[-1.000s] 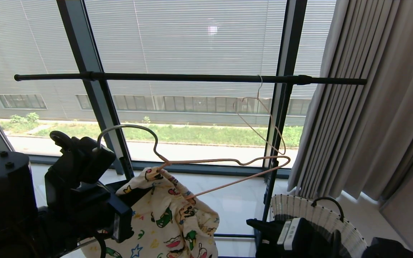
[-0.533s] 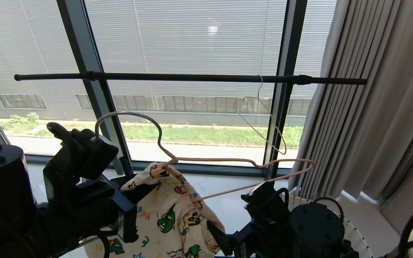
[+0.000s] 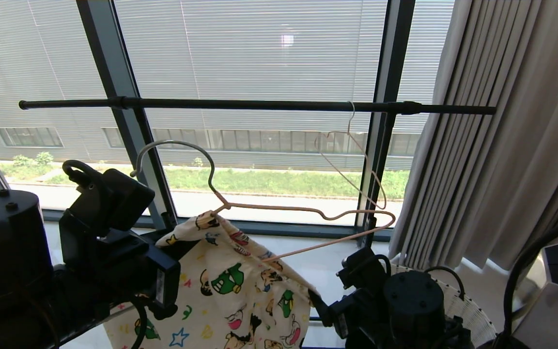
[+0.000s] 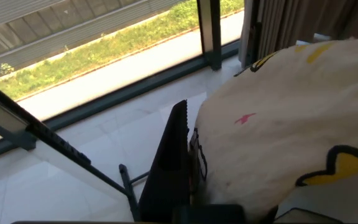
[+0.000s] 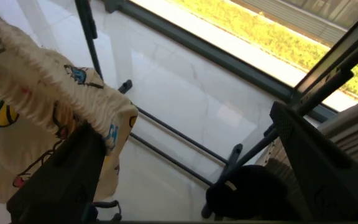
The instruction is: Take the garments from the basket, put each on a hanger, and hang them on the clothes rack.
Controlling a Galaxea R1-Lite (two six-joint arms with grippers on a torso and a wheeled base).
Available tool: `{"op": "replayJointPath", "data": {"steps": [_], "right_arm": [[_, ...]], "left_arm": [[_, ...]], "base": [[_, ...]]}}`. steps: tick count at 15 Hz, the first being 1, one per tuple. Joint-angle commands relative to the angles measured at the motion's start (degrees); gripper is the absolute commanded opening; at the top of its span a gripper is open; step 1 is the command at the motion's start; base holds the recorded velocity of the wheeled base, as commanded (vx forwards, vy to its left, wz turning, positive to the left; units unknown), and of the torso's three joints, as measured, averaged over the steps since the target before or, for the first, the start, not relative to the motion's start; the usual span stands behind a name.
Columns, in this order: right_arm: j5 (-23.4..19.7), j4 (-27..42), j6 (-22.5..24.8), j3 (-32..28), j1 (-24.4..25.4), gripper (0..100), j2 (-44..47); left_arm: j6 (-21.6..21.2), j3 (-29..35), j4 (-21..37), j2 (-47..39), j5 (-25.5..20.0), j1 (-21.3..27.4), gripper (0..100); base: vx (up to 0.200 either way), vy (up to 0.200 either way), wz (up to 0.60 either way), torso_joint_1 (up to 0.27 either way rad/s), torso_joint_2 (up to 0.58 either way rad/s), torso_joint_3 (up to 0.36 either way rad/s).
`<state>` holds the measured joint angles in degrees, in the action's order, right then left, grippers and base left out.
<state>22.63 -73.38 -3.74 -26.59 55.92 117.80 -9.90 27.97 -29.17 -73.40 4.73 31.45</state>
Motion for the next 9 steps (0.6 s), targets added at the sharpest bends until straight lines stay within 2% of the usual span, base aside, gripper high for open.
{"op": "replayJointPath", "data": {"steps": [1,3,6,9], "right_arm": [[0.23,0.07,1.11,0.4,-3.89,100,-1.25],[0.23,0.07,2.42,0.48,-8.37,100,-3.01],[-0.04,-0.01,4.97,0.4,-13.55,100,-4.59],[-2.85,0.07,6.56,0.22,-17.86,100,-7.32]], "left_arm": [[-0.21,-0.28,-0.18,-0.52,0.19,-2.01,0],[-1.35,-1.42,-0.18,-0.96,3.62,-2.8,0],[-2.41,-2.74,-0.27,-0.96,4.06,-2.8,0],[-8.73,-6.26,-0.27,-0.16,4.06,-2.89,0]], "base": [[0.0,0.0,0.0,0.0,0.0,0.0],[0.0,0.0,0.0,0.0,0.0,0.0],[0.0,0.0,0.0,0.0,0.0,0.0],[0.0,0.0,0.0,0.0,0.0,0.0]]}}
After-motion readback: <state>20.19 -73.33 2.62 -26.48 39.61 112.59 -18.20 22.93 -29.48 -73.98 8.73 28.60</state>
